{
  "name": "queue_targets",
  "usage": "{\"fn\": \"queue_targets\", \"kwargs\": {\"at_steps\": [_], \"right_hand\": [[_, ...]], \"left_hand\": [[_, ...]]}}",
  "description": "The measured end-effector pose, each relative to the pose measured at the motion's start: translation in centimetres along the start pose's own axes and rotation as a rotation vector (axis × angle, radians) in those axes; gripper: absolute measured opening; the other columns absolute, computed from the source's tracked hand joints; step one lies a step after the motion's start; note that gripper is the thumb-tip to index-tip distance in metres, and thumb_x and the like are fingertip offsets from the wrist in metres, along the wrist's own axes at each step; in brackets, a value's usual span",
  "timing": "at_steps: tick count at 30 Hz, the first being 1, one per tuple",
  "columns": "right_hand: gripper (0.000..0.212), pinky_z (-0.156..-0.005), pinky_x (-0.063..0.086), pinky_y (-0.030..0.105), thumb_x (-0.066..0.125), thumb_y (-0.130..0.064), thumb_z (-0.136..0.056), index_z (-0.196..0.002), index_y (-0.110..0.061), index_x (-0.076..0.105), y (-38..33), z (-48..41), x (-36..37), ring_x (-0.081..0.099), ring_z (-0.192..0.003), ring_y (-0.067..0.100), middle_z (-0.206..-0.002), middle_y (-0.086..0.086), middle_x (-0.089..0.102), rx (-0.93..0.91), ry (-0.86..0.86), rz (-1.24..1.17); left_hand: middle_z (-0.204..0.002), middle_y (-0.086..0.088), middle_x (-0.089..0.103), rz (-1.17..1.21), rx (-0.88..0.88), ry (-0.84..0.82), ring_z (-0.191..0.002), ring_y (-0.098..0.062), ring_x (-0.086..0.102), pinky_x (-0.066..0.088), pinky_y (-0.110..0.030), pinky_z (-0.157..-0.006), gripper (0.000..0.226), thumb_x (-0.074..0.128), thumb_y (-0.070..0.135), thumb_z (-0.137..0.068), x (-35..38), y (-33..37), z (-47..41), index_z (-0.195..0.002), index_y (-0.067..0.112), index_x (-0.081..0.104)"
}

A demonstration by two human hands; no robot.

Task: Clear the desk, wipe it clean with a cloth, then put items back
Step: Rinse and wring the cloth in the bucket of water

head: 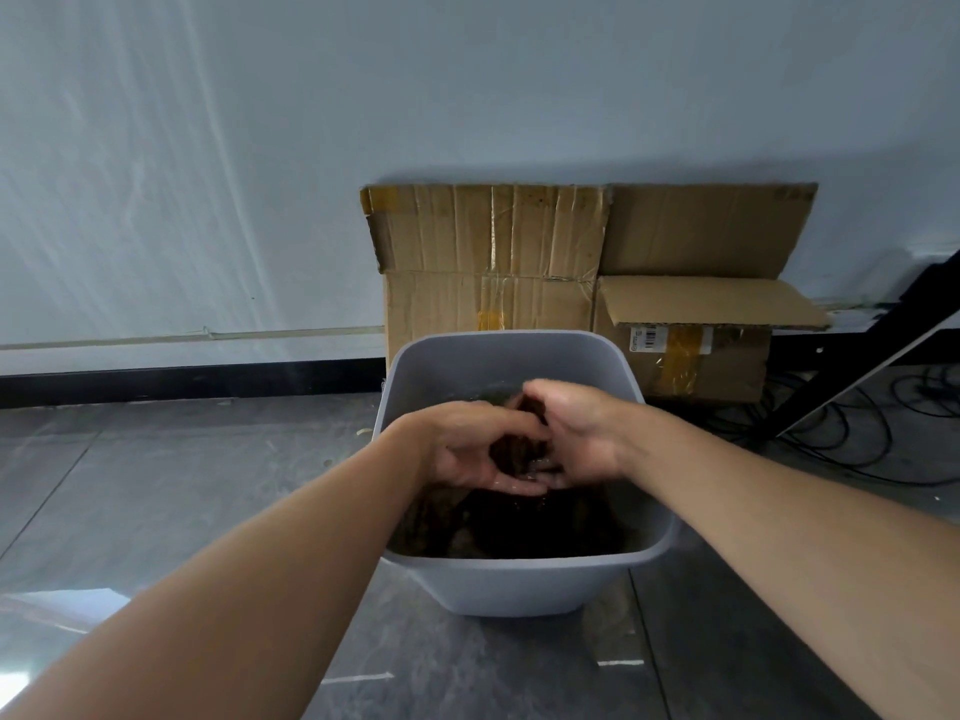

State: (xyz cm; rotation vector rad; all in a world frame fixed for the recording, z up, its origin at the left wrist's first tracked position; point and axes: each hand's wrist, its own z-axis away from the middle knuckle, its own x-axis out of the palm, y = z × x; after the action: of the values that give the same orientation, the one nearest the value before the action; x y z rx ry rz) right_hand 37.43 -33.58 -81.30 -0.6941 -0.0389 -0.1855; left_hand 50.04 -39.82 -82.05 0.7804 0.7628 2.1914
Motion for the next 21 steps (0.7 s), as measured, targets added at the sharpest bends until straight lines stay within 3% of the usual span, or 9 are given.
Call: {"fn": "queue_targets", "kwargs": {"at_steps": [3, 5, 7, 9, 11, 13, 17, 19, 21], "right_hand": [[0.048, -0.105, 0.039, 0.041, 0.040, -0.059, -0.099, -0.105, -0.016, 0.060, -0.3, 1.2, -0.3, 0.059, -0.108, 0.023, -0.114, 0.009, 0.065, -0.030, -0.045, 0.016], [0.031, -0.105, 0.043, 0.044, 0.061, -0.040, -0.095, -0.112, -0.014, 0.061, -0.5, 2.0, -0.6, 0.058, -0.109, 0.023, -0.118, 0.009, 0.063, -0.102, -0.018, 0.030], [0.024, -0.095, 0.052, 0.041, 0.066, -0.016, -0.092, -0.114, -0.011, 0.061, -0.7, 2.4, -1.1, 0.060, -0.106, 0.025, -0.122, 0.013, 0.062, -0.141, -0.055, -0.023], [0.021, -0.081, 0.057, 0.036, 0.063, -0.001, -0.090, -0.110, -0.007, 0.060, -0.7, 2.7, -1.3, 0.063, -0.093, 0.025, -0.113, 0.017, 0.062, -0.158, -0.102, -0.005], [0.021, -0.074, 0.058, 0.032, 0.060, 0.001, -0.091, -0.112, -0.001, 0.059, -0.6, 2.8, -1.0, 0.064, -0.085, 0.023, -0.106, 0.018, 0.063, -0.195, -0.097, 0.118], [0.022, -0.073, 0.058, 0.029, 0.060, -0.004, -0.094, -0.115, 0.000, 0.061, -0.5, 2.9, -0.3, 0.065, -0.082, 0.020, -0.098, 0.015, 0.066, -0.314, -0.020, 0.431], [0.012, -0.083, 0.056, 0.042, 0.058, -0.014, -0.096, -0.106, -0.012, 0.063, 0.0, 3.0, 0.0, 0.067, -0.086, 0.022, -0.094, 0.007, 0.069, -0.625, 0.173, 1.189], [0.012, -0.085, 0.055, 0.046, 0.057, -0.015, -0.097, -0.107, -0.012, 0.063, 0.2, 2.8, -0.1, 0.066, -0.086, 0.023, -0.097, 0.007, 0.068, -0.647, 0.189, 1.317], [0.014, -0.085, 0.057, 0.045, 0.059, -0.012, -0.095, -0.106, -0.006, 0.066, 0.5, 2.5, 0.0, 0.068, -0.084, 0.024, -0.094, 0.011, 0.070, -0.603, 0.124, 1.147]], "left_hand": [[-0.091, -0.010, 0.071, -0.323, 0.167, 0.361, -0.075, -0.021, 0.067, 0.056, -0.035, -0.075, 0.030, 0.071, 0.003, -0.085, 0.5, -1.0, -0.7, -0.114, 0.005, 0.062], [-0.099, -0.003, 0.070, -0.807, 0.435, 0.578, -0.088, -0.019, 0.066, 0.052, -0.031, -0.081, 0.039, 0.073, 0.009, -0.079, 0.0, -1.2, -0.8, -0.117, 0.011, 0.060], [-0.113, -0.002, 0.066, -1.163, 0.643, 0.574, -0.106, -0.019, 0.062, 0.049, -0.030, -0.089, 0.044, 0.075, 0.015, -0.079, -0.3, -1.0, -0.3, -0.119, 0.014, 0.056], [-0.121, -0.004, 0.060, -1.331, 0.723, 0.450, -0.111, -0.021, 0.058, 0.046, -0.031, -0.091, 0.045, 0.074, 0.018, -0.083, -0.2, -0.4, 0.6, -0.120, 0.012, 0.048], [-0.129, -0.004, 0.054, -1.420, 0.711, 0.410, -0.114, -0.020, 0.054, 0.042, -0.026, -0.091, 0.052, 0.072, 0.018, -0.086, -0.1, 0.2, 1.0, -0.126, 0.012, 0.040], [-0.130, -0.003, 0.054, -1.492, 0.678, 0.413, -0.116, -0.019, 0.054, 0.042, -0.027, -0.093, 0.051, 0.070, 0.016, -0.086, -0.2, 0.5, 1.3, -0.130, 0.013, 0.044], [-0.093, 0.000, 0.069, -1.408, 0.549, 0.446, -0.092, -0.019, 0.065, 0.053, -0.030, -0.080, 0.016, 0.064, 0.007, -0.080, -0.3, 0.6, 1.3, -0.094, 0.015, 0.065], [-0.081, -0.001, 0.071, -1.346, 0.469, 0.414, -0.081, -0.018, 0.067, 0.054, -0.028, -0.073, 0.009, 0.064, 0.007, -0.080, -0.2, 0.7, 1.1, -0.083, 0.014, 0.068], [-0.077, 0.001, 0.070, -1.406, 0.420, 0.404, -0.076, -0.016, 0.066, 0.056, -0.030, -0.070, 0.009, 0.066, 0.011, -0.080, 0.0, 0.9, 1.3, -0.077, 0.019, 0.066]]}}
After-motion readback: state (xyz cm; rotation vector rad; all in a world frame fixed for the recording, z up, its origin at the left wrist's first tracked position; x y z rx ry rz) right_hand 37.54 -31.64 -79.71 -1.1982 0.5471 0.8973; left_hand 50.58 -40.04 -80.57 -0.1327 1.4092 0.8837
